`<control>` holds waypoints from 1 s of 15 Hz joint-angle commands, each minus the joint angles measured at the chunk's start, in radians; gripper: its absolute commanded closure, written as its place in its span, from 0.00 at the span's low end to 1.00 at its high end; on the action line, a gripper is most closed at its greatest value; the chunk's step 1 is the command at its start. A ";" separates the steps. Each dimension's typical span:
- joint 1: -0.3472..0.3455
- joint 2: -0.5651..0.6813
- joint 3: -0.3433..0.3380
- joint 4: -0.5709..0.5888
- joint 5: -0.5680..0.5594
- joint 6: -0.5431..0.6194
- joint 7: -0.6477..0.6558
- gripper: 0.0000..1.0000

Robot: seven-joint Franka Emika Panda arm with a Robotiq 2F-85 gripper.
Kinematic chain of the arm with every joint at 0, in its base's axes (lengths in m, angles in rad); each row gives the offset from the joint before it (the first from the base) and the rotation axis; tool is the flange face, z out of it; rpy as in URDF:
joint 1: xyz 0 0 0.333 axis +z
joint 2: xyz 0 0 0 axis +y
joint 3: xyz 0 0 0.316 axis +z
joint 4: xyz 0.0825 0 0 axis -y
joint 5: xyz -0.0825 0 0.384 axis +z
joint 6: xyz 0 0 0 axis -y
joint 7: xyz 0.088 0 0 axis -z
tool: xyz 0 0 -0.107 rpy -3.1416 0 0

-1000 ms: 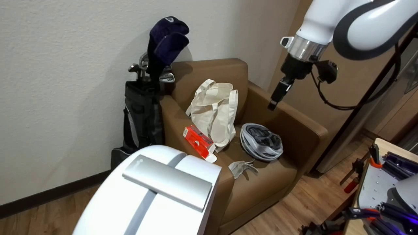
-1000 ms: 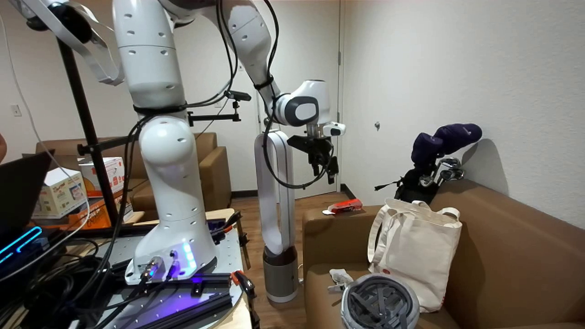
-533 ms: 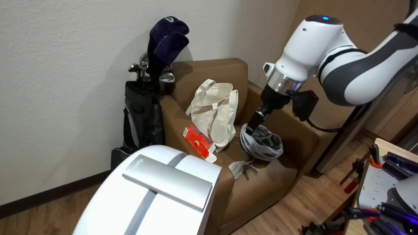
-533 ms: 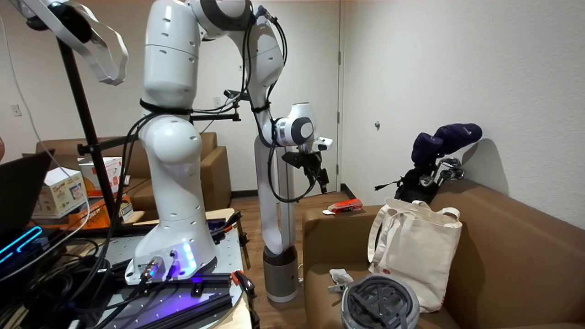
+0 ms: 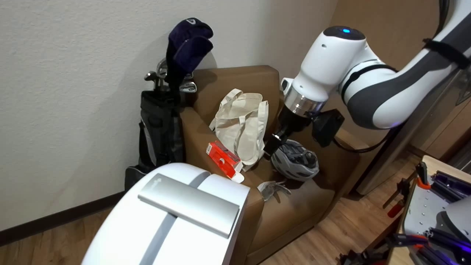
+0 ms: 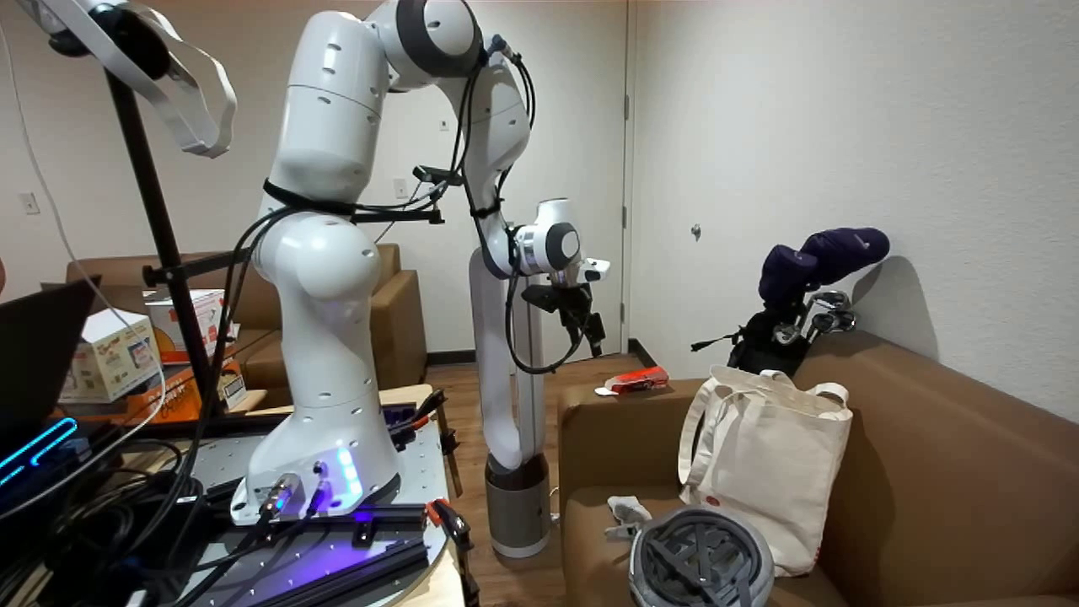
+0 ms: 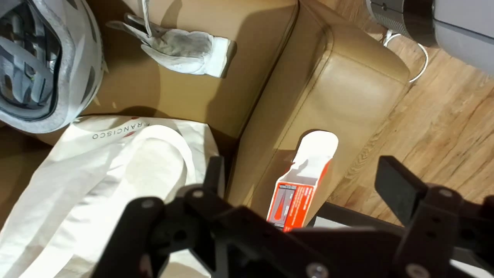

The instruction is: Put the orange box on the other armrest of the couch

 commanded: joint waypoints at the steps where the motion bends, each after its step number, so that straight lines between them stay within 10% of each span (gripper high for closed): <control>1: -0.018 0.027 0.051 0.123 0.109 -0.166 -0.053 0.00; 9: -0.030 0.190 0.122 0.508 0.143 -0.595 -0.139 0.00; 15: -0.088 0.341 0.164 0.650 0.236 -0.566 -0.388 0.00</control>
